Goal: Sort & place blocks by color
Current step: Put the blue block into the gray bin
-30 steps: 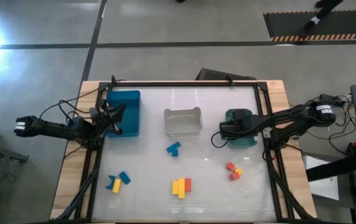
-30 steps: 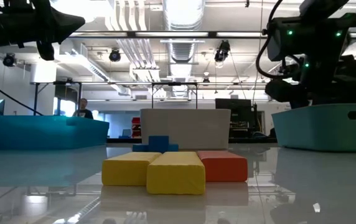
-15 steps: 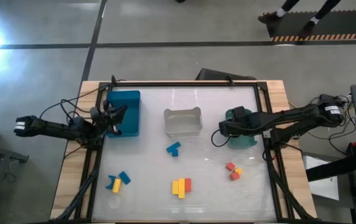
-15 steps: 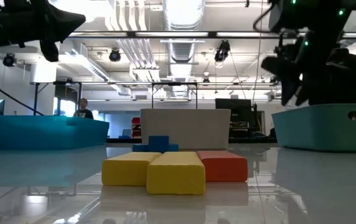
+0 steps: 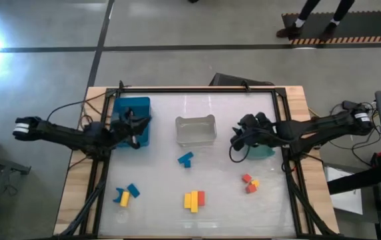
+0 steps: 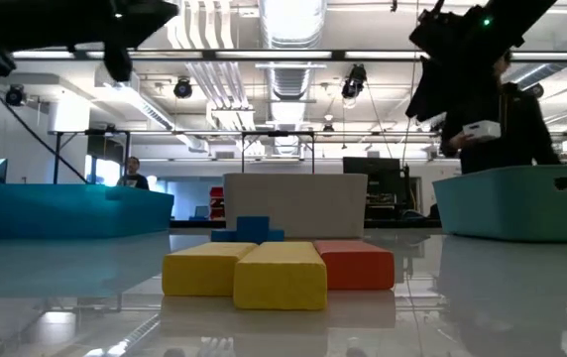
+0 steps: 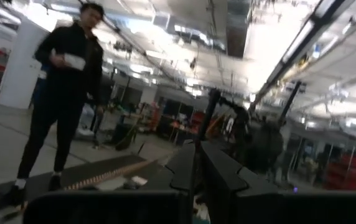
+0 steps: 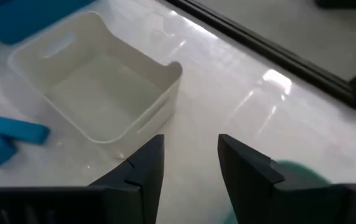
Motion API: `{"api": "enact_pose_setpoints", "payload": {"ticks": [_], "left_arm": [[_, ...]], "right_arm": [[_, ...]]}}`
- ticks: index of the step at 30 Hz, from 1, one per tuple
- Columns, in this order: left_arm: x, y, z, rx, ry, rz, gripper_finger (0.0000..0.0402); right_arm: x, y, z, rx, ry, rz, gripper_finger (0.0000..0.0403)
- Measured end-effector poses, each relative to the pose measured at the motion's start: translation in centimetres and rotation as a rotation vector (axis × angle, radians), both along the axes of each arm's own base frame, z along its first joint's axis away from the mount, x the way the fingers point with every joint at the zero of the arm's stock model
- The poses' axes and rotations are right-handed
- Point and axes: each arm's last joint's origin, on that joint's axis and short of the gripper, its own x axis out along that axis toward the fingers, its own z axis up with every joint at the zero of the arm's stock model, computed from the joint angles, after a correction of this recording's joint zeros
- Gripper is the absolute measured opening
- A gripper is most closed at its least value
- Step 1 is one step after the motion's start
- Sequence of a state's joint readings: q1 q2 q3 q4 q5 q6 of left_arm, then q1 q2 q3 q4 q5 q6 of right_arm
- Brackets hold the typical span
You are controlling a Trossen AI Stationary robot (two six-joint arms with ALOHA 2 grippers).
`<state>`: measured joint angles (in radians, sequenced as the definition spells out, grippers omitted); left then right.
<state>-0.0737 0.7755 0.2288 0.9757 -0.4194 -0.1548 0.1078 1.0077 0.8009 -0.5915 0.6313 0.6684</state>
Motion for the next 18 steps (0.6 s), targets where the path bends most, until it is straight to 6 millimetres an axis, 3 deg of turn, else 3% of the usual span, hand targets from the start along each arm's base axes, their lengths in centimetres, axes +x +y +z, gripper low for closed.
{"api": "enact_pose_setpoints", "payload": {"ticks": [9, 18], "left_arm": [[3.8, -2.0, 1.4, -0.151, 0.156, -0.145, 0.0008], [5.2, -6.3, 3.0, -0.601, 0.588, -0.277, 0.0001]], "right_arm": [[-0.1, 0.0, 0.7, -0.092, 0.009, 0.104, 0.0122], [0.7, 0.1, 1.4, -0.186, -0.028, 0.197, 0.0118]]}}
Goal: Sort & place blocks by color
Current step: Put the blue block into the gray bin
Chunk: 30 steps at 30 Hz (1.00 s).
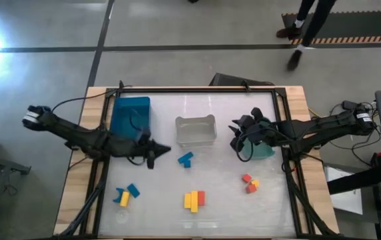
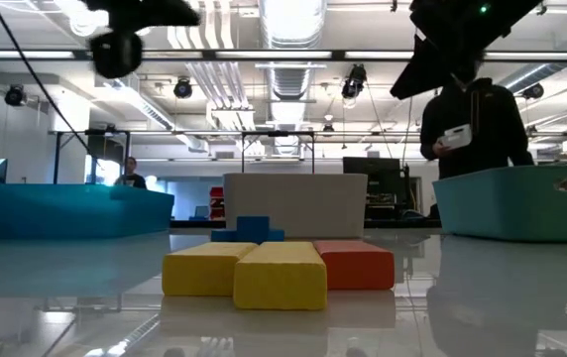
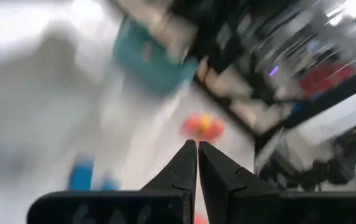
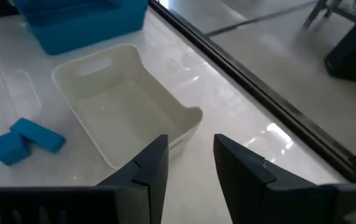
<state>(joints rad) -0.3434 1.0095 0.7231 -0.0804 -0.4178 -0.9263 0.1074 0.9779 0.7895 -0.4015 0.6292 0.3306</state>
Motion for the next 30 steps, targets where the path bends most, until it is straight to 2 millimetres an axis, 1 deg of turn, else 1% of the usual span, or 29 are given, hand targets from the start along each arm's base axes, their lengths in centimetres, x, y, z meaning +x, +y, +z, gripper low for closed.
{"api": "enact_pose_setpoints", "payload": {"ticks": [4, 6, 10, 13, 16, 18, 21, 26, 30], "left_arm": [[-0.6, -2.1, -0.3, -0.226, 0.325, 0.026, 0.0], [-0.9, -3.1, -1.1, -0.316, 0.489, 0.076, 0.0], [-0.4, -4.6, -4.1, -0.453, 0.734, 0.193, 0.0], [0.1, -5.8, -6.6, -0.556, 0.955, 0.188, 0.0], [0.0, -6.9, -9.0, -0.543, 1.173, 0.194, 0.0], [0.2, -7.2, -10.0, -0.532, 1.238, 0.206, 0.0], [0.5, -7.4, -10.7, -0.505, 1.266, 0.195, 0.0], [0.0, -7.2, -11.3, -0.465, 1.337, 0.214, 0.0], [-0.5, -7.1, -11.3, -0.451, 1.39, 0.22, 0.0]], "right_arm": [[0.2, 0.0, 0.2, -0.03, -0.008, 0.024, 0.0118], [0.2, 0.0, 0.3, -0.039, -0.009, 0.032, 0.0118], [0.2, 0.0, 0.3, -0.043, -0.005, 0.035, 0.0118], [0.2, 0.0, 0.3, -0.052, 0.002, 0.041, 0.0118], [0.3, 0.0, 0.3, -0.065, 0.013, 0.051, 0.0118], [0.3, 0.0, 0.3, -0.069, 0.016, 0.054, 0.0118], [0.3, 0.0, 0.3, -0.069, 0.016, 0.054, 0.0118], [0.3, 0.0, 0.3, -0.072, 0.018, 0.056, 0.0118], [0.3, 0.0, 0.3, -0.069, 0.015, 0.053, 0.0118]]}}
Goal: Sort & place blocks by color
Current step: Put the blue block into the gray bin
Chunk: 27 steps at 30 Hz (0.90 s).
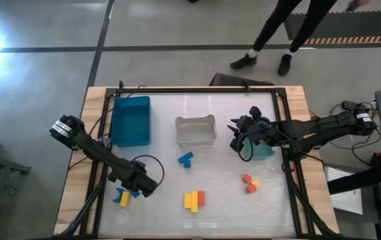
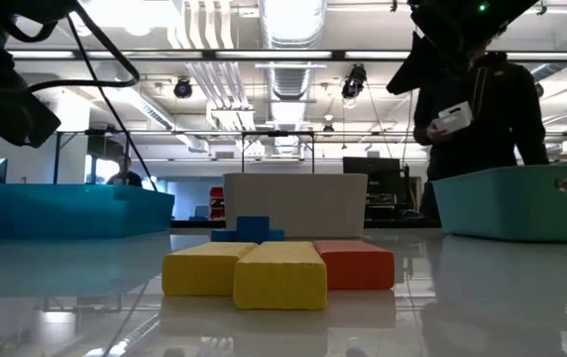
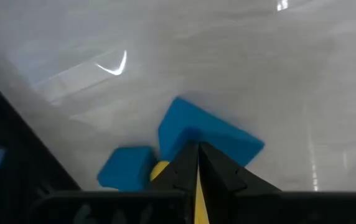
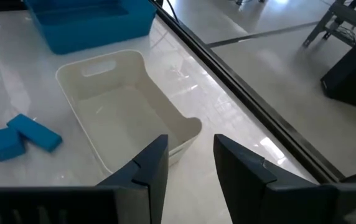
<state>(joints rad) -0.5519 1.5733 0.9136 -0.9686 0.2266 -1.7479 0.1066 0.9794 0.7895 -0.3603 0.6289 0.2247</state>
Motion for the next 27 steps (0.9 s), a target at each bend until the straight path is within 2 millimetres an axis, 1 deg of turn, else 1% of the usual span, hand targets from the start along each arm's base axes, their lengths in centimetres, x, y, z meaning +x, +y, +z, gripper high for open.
{"api": "enact_pose_setpoints", "payload": {"ticks": [5, 9, 12, 14, 16, 23, 27], "left_arm": [[-0.2, 0.1, -0.4, 0.019, 0.008, -0.014, 0.0], [-0.1, 0.3, -0.5, 0.058, -0.018, -0.04, 0.0], [0.8, 0.7, 0.0, 0.153, -0.141, -0.079, 0.0], [2.0, 0.6, 0.7, 0.2, -0.257, -0.145, 0.0], [2.6, 0.5, 1.5, 0.227, -0.31, -0.214, 0.0], [2.5, 0.7, 1.5, 0.229, -0.287, -0.24, 0.0], [2.9, 0.4, 1.6, 0.202, -0.342, -0.425, 0.0]], "right_arm": [[0.0, 0.0, 0.0, 0.002, 0.0, -0.001, 0.0118], [0.1, 0.0, -0.1, 0.001, 0.003, -0.001, 0.0118], [0.1, 0.0, -0.1, 0.001, 0.003, -0.001, 0.0118], [0.1, 0.0, -0.1, 0.001, 0.003, -0.001, 0.0118], [0.1, 0.0, -0.1, 0.002, 0.003, -0.002, 0.0118], [0.1, 0.0, -0.1, 0.002, 0.003, -0.002, 0.0118], [0.1, 0.0, -0.1, 0.001, 0.003, -0.002, 0.0118]]}}
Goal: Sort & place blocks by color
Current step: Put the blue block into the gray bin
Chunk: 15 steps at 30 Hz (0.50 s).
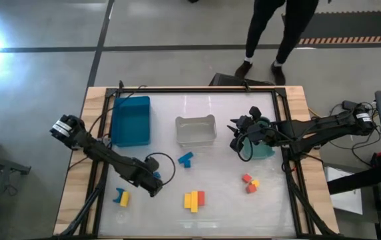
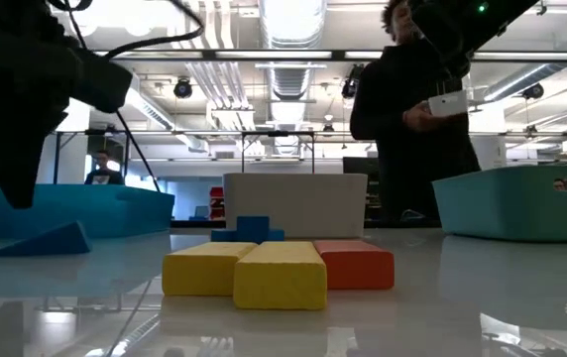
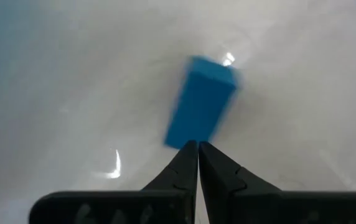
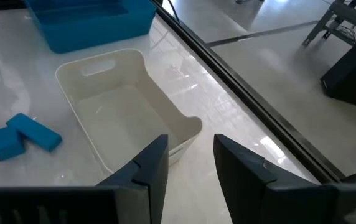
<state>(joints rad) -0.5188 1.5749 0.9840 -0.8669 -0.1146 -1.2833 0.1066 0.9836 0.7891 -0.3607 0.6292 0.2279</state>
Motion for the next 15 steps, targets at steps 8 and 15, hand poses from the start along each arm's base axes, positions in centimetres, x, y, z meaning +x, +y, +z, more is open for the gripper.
{"api": "enact_pose_setpoints", "payload": {"ticks": [8, 15], "left_arm": [[0.0, 0.04, -0.33, 0.029, -0.003, -0.223, 0.0022], [-0.02, 0.22, -0.82, 0.066, -0.029, -0.223, 0.0143]], "right_arm": [[0.0, -0.01, 0.0, 0.0, 0.0, 0.0, 0.0118], [0.0, 0.0, 0.0, 0.0, 0.0, 0.0, 0.0118]]}}
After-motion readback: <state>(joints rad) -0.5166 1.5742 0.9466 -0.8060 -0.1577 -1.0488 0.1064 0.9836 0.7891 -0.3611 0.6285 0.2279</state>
